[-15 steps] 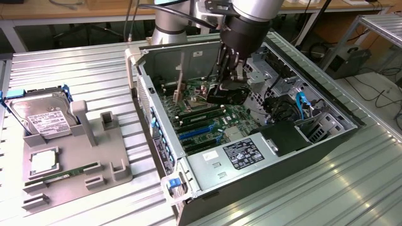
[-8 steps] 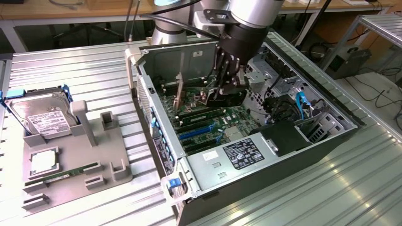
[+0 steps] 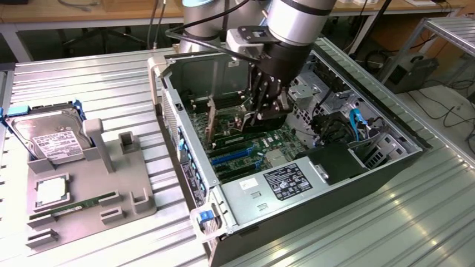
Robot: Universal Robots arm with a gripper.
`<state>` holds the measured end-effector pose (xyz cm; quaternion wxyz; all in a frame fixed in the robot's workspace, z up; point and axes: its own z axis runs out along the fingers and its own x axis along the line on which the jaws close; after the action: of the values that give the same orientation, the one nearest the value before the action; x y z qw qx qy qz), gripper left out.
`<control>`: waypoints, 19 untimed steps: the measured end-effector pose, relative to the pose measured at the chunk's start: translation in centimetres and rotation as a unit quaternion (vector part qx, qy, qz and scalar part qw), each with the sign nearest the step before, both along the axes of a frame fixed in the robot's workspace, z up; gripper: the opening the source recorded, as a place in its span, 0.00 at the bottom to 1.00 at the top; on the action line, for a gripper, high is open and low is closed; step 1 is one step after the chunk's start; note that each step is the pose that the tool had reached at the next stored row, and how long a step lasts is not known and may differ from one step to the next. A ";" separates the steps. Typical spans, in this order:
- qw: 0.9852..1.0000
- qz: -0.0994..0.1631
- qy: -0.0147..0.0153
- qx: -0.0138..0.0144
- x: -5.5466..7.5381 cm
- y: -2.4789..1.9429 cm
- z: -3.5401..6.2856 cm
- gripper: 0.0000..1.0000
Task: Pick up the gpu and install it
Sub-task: 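Insert the gpu into the slot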
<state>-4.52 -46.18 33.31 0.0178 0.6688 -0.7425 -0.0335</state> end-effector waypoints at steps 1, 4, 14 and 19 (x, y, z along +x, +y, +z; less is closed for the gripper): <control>1.000 0.005 0.000 0.000 0.0 -0.02 -0.21 0.26; 1.000 0.017 0.000 0.000 -0.4 -0.07 -0.92 0.26; 1.000 0.026 -0.003 0.000 -1.9 -0.01 -2.51 0.26; 0.999 0.036 -0.004 0.000 -1.9 0.20 -3.47 0.26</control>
<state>-6.43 -45.97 29.83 0.0159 0.6950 -0.7182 -0.0303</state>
